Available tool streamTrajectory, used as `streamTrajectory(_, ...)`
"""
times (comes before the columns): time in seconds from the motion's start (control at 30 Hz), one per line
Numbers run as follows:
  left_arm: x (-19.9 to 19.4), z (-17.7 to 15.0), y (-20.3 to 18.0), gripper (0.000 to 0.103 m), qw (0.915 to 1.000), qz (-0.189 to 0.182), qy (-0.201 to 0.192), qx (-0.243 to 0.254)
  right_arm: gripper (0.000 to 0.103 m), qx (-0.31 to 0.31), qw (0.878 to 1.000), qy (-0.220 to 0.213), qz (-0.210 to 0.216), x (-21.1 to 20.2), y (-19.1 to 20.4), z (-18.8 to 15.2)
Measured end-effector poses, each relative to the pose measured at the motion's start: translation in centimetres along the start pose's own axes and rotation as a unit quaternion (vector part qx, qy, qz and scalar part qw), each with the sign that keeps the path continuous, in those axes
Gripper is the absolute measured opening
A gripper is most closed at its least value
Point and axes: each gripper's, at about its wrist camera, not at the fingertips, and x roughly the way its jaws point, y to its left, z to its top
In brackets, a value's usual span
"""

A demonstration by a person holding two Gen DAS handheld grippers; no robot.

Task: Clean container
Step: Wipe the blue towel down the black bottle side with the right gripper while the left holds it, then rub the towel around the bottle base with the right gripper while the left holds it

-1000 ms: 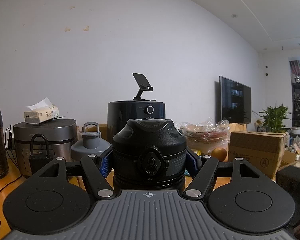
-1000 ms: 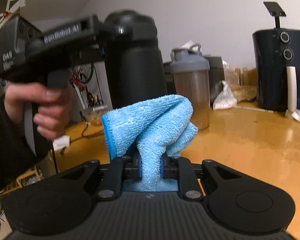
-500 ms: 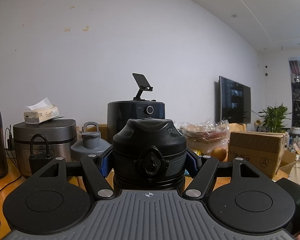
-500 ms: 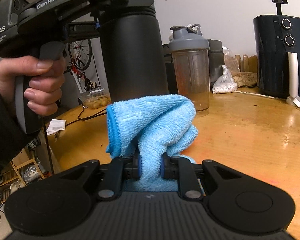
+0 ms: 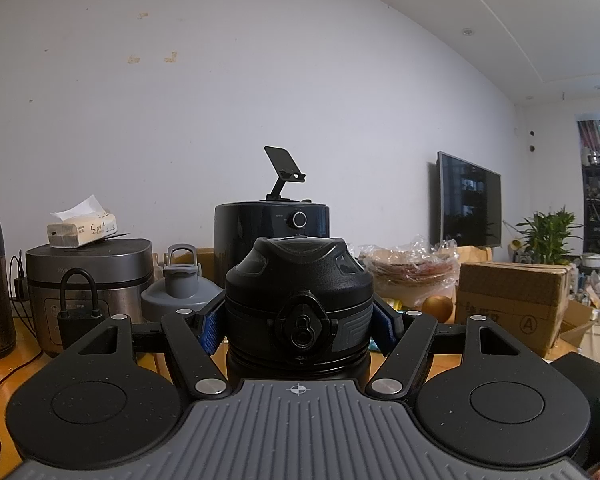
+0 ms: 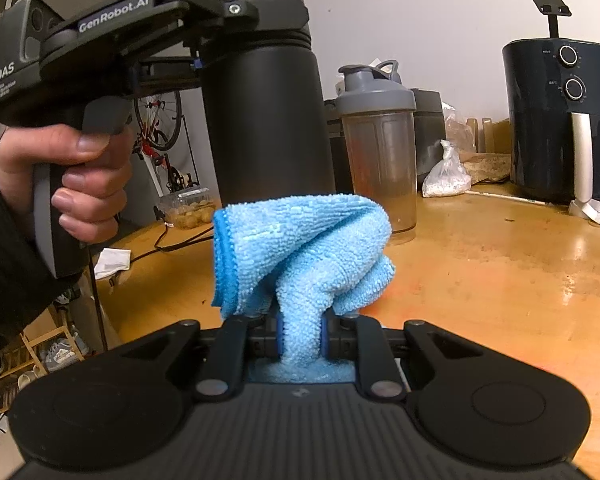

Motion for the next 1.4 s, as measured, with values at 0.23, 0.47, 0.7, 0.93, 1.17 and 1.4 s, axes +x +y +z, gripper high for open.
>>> streamTrajectory(0.23,0.0,-0.1,-0.1,0.068,1.0000,0.000,0.001,0.001,0.011,-0.004,0.999,-0.032,0.001,-1.2,0.6,1.6)
streamTrajectory(0.47,-0.1,0.0,-0.1,0.068,1.0000,0.000,0.003,0.003,0.011,-0.014,0.997,-0.075,0.002,-2.3,1.2,4.2)
streamTrajectory(0.7,0.0,0.0,-0.1,0.068,1.0000,0.001,0.006,0.005,0.011,-0.019,0.993,-0.112,0.003,-3.2,1.6,6.3)
streamTrajectory(0.93,0.1,0.0,0.0,0.068,1.0000,0.001,0.005,0.005,0.011,-0.019,0.993,-0.117,0.004,-3.9,1.8,6.4)
streamTrajectory(1.17,0.0,-0.1,0.3,0.068,1.0000,0.001,0.003,0.003,0.011,-0.018,0.993,-0.118,0.005,-4.1,1.9,6.2)
streamTrajectory(1.4,-0.1,-0.1,0.4,0.068,1.0000,0.001,0.003,0.004,0.011,-0.018,0.993,-0.118,0.004,-4.5,1.9,5.8)
